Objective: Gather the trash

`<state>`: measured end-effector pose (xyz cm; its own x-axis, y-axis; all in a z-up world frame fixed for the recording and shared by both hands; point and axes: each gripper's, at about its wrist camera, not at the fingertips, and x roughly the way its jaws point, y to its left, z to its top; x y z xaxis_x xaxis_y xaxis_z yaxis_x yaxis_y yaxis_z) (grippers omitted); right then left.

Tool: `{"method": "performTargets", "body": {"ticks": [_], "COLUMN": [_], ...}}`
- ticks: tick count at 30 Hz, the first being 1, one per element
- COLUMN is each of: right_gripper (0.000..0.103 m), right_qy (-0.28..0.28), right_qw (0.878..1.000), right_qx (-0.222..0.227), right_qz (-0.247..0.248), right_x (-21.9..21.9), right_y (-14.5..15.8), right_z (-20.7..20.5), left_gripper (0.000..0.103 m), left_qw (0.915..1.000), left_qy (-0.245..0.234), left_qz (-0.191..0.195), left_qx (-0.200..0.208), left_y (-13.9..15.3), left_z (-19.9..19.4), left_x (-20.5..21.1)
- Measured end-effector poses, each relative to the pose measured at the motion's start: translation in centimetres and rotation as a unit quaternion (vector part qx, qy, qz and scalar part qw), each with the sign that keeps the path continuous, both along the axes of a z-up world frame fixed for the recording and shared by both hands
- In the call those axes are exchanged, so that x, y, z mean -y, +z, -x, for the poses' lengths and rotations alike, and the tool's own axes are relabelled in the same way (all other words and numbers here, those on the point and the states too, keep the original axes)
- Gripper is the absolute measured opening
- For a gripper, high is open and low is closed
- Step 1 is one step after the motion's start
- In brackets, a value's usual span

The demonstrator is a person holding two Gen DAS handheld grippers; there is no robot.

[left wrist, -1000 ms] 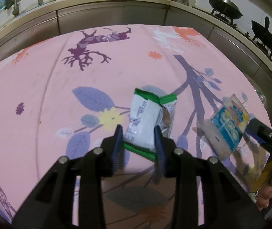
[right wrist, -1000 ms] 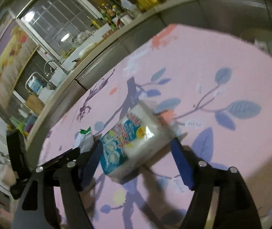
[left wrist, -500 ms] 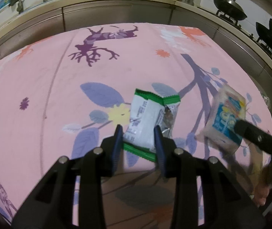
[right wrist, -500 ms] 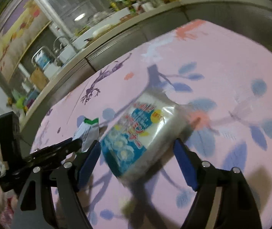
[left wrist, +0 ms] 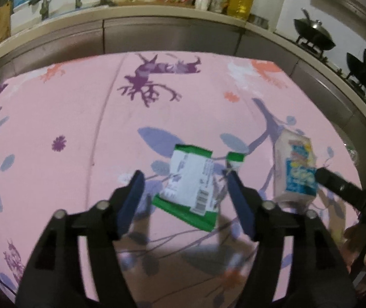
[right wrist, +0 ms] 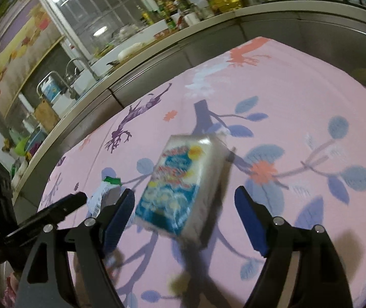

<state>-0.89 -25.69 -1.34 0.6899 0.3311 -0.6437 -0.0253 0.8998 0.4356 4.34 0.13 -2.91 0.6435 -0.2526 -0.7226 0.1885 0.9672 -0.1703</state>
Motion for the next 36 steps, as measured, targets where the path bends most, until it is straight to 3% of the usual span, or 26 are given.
{"method": "performTargets", "body": {"ticks": [2, 7, 12, 18, 30, 33, 36], "right_gripper": [0.079, 0.079, 0.08, 0.08, 0.08, 0.086, 0.093], "right_qy": [-0.002, 0.015, 0.033, 0.019, 0.024, 0.034, 0.04], "right_qw": [1.0, 1.0, 0.998, 0.995, 0.985, 0.984, 0.986], "right_qx": [0.0, -0.01, -0.011, -0.02, -0.008, -0.006, -0.011], "right_qz": [0.004, 0.02, 0.049, 0.092, 0.17, 0.173, 0.163], "right_x": [0.0, -1.5, -3.4, -4.8, -5.6, -5.7, -5.8], "right_y": [-0.1, -0.7, -0.8, -1.5, -2.2, -2.3, -2.3], "right_z": [0.3, 0.2, -0.4, -1.6, -1.2, -1.4, -1.7], "left_gripper": [0.076, 0.081, 0.081, 0.081, 0.079, 0.079, 0.088], "left_qw": [0.9999, 0.9991, 0.9983, 0.9978, 0.996, 0.9959, 0.9961], "left_qy": [-0.011, -0.032, -0.038, -0.009, 0.015, 0.015, 0.019], "left_qz": [-0.006, -0.02, -0.036, -0.057, -0.088, -0.088, -0.085], "left_qx": [0.003, -0.02, -0.027, -0.033, -0.007, -0.011, -0.017], "left_y": [0.0, -1.5, -2.7, -3.8, -4.1, -4.0, -4.2], "left_z": [0.0, -0.5, -0.6, -1.6, -1.9, -2.0, -2.2], "left_x": [0.6, 2.0, 2.5, 1.5, 1.1, 1.2, 0.8]}}
